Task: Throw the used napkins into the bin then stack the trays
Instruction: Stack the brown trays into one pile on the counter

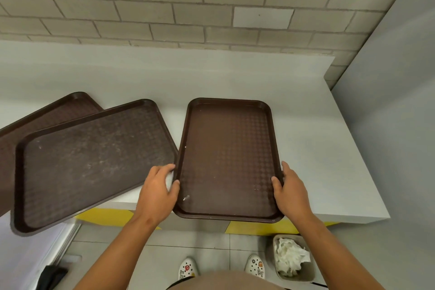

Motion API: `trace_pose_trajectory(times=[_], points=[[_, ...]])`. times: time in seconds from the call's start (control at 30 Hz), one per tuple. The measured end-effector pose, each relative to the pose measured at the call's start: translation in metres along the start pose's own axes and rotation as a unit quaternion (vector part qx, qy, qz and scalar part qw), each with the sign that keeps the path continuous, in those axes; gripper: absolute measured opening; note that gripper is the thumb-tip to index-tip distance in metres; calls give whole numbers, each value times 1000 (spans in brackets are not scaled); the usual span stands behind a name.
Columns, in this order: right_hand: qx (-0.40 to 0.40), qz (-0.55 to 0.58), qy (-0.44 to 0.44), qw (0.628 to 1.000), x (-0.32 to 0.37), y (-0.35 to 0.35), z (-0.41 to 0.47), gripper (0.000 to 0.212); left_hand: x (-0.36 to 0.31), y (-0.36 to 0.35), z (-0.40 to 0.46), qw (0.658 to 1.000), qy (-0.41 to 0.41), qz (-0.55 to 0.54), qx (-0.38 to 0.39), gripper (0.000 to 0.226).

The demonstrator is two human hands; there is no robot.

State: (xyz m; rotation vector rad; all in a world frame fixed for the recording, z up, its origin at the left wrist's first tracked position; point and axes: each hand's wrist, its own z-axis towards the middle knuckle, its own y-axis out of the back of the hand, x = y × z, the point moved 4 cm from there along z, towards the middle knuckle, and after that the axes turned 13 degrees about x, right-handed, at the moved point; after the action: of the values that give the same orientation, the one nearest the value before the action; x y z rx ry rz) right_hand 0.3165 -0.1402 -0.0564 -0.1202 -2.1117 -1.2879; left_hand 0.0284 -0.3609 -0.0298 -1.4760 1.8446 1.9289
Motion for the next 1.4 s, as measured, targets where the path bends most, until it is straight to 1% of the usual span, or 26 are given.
trace_pose_trajectory(times=[0.1,0.17,0.33,0.47,0.67,0.9,1.0,1.07,1.13,1.2,1.33,1.4], points=[[8,-36,-12,999,-2,0,0,39,6,-7,-10,997,54,-28,48,41],[8,-54,-17,998,-1,1,0,36,6,-14,-11,995,50,-47,72,43],[-4,-70,-39,997,-8,5,-6,37,-2,-22,-14,997,39,-49,55,46],[-16,-85,-63,994,-16,13,-7,36,-14,-29,-11,996,20,-53,65,46],[-22,-102,-73,992,-15,17,-4,40,-23,-27,-10,994,29,-77,71,46],[-19,-91,-72,993,-15,21,-7,38,-21,-28,-9,990,33,-108,81,41],[-8,-94,-78,993,-15,26,-6,37,-8,-25,-11,989,39,-112,85,37],[-6,-102,-85,991,-12,30,-5,41,3,-20,-15,989,38,-117,79,36],[-22,-118,-84,989,-5,34,-4,52,12,-10,-20,989,33,-127,60,34],[-41,-117,-73,990,11,39,-5,57,22,6,-23,991,29,-126,34,32],[-65,-136,-17,988,57,35,-2,53,53,49,-29,991,26,-127,-36,26],[-50,-123,11,991,81,26,6,49,71,71,-32,989,38,-124,-71,24]])
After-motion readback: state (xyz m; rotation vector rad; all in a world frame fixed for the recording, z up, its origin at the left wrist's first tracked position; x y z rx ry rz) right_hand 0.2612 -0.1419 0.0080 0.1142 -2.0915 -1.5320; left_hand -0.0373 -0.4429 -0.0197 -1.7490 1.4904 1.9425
